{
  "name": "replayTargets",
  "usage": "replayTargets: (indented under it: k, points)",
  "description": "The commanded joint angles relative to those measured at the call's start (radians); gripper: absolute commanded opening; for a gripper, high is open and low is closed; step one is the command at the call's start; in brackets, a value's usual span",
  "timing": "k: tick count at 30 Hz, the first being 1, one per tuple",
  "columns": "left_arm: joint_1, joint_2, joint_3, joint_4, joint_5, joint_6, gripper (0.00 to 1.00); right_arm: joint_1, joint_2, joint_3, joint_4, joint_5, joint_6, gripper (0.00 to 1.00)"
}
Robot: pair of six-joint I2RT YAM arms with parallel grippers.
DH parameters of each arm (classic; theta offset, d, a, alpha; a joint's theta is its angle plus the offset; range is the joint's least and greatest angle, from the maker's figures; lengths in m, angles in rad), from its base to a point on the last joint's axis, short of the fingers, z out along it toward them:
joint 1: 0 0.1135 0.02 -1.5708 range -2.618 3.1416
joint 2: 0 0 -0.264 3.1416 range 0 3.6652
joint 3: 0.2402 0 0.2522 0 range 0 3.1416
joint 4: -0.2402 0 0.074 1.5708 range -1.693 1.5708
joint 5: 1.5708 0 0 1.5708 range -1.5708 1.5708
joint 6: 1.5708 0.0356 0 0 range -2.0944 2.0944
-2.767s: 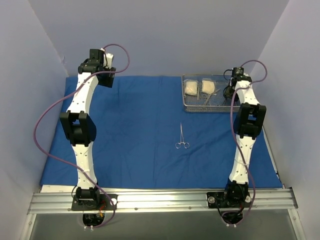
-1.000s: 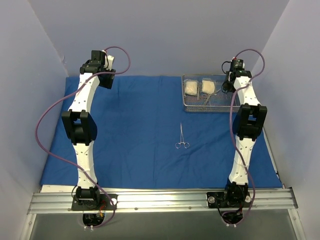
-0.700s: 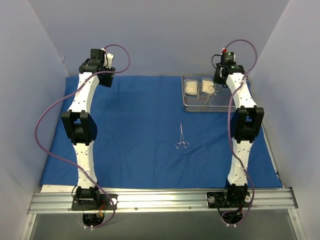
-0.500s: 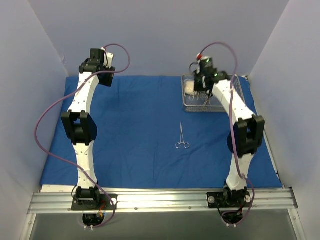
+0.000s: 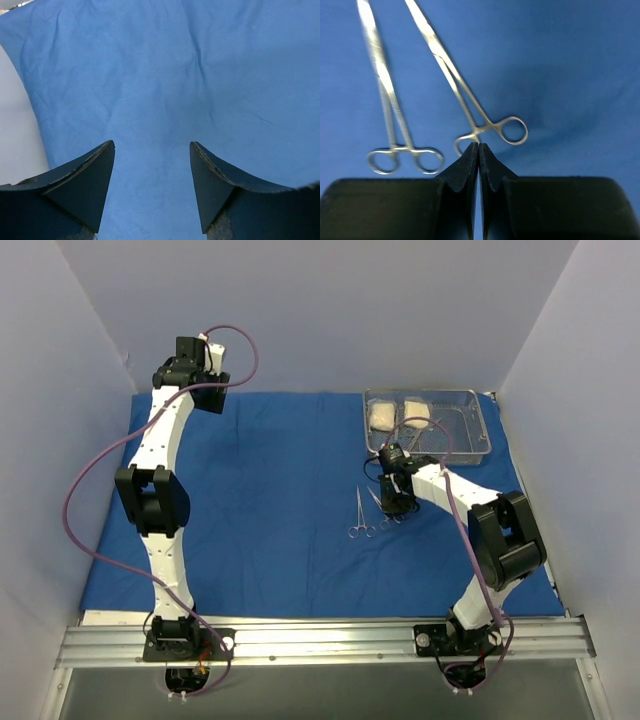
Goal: Open and lay out the surgical kit
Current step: Place the medical item in the surgical kit.
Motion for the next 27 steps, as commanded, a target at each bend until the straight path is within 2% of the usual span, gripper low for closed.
replayTargets:
  k: [1, 5, 7, 9, 16, 27]
  points:
    - [0.005, -0.084, -0.007, 0.035, 0.022, -0.023, 0.71, -0.007, -0.033, -0.043, 0.055, 0.044, 0.037, 0.00]
    - [0.007, -0.097, -0.015, 0.031, 0.030, -0.023, 0.71, -0.001, -0.043, -0.010, 0.092, 0.041, 0.019, 0.00]
    - [0.007, -0.101, -0.016, 0.032, 0.030, -0.026, 0.71, -0.001, -0.021, 0.031, 0.094, 0.051, -0.027, 0.03]
    - [0.007, -0.104, -0.019, 0.034, 0.034, -0.031, 0.71, -0.004, 0.028, 0.059, 0.084, 0.070, -0.065, 0.07]
    - [0.012, -0.110, -0.038, 0.029, 0.028, -0.031, 0.71, -0.014, 0.160, 0.151, 0.031, 0.084, -0.183, 0.11]
    - [0.032, -0.104, -0.053, 0.035, 0.037, -0.034, 0.71, -0.022, 0.197, 0.108, 0.021, 0.024, -0.167, 0.10]
